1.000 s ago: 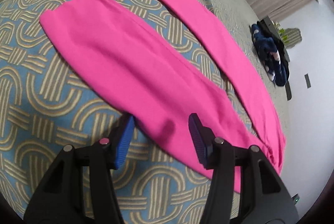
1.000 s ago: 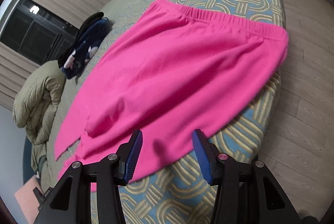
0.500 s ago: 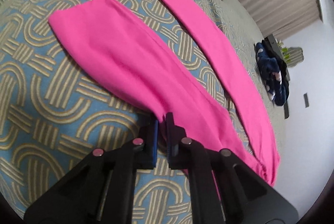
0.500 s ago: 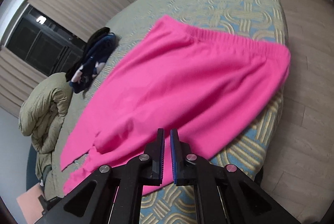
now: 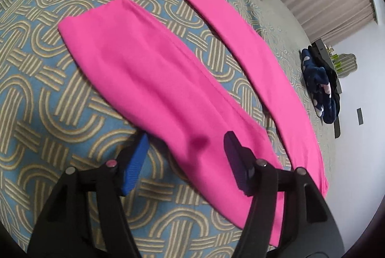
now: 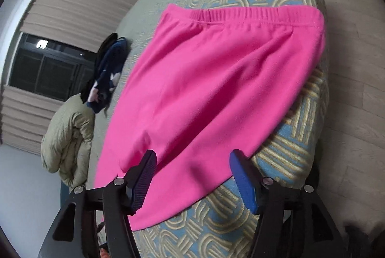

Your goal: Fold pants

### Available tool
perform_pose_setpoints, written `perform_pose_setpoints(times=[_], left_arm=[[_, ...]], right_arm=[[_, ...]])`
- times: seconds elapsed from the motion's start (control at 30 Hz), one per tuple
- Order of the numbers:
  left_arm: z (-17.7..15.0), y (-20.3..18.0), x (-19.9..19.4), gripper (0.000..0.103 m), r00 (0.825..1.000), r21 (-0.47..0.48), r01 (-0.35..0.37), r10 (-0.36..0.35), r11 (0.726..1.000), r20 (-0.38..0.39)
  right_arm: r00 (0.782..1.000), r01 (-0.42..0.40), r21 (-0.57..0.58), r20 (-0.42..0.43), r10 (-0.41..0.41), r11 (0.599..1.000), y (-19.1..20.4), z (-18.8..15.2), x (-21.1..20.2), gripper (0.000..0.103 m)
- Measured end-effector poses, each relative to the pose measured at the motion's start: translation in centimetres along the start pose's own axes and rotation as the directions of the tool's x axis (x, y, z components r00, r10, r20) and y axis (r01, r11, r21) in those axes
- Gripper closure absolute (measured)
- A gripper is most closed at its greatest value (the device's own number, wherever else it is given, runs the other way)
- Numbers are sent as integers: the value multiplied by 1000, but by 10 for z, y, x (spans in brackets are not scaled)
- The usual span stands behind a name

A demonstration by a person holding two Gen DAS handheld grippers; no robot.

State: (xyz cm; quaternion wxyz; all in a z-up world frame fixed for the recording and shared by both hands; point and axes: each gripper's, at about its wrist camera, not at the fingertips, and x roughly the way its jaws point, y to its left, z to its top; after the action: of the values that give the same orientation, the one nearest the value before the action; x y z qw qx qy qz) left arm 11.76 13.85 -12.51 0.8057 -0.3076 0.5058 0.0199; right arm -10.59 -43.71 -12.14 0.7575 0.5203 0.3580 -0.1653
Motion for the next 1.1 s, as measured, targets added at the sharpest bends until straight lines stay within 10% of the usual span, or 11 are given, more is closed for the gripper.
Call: perform_pose_setpoints(times=[0.17,0.33,0.37,0.4,1.1], left_arm=[[-7,0,-1,38,1000,9,-3,4,1000,-20],[-7,-9,6,51,999,59,-31,32,998,-7],[-6,-10,7,64,1000,65,-21,21,998,-2],[-4,-11,10,100,1000,66,-8,9,998,-14],[26,-68,-85,99,968,140,97,-126,985,218]], right_arm=[[997,71,-41,-30,-72,997,1,-12,-4,39],[997,-53,49,52,50,997,-12,4,8,35],[995,-73,28,66,71,997,-10,9,10,60],[996,-60,9,59,60,998,-8,12,13,97],[959,-40,-308,255,123,951,103,34,-49,99]])
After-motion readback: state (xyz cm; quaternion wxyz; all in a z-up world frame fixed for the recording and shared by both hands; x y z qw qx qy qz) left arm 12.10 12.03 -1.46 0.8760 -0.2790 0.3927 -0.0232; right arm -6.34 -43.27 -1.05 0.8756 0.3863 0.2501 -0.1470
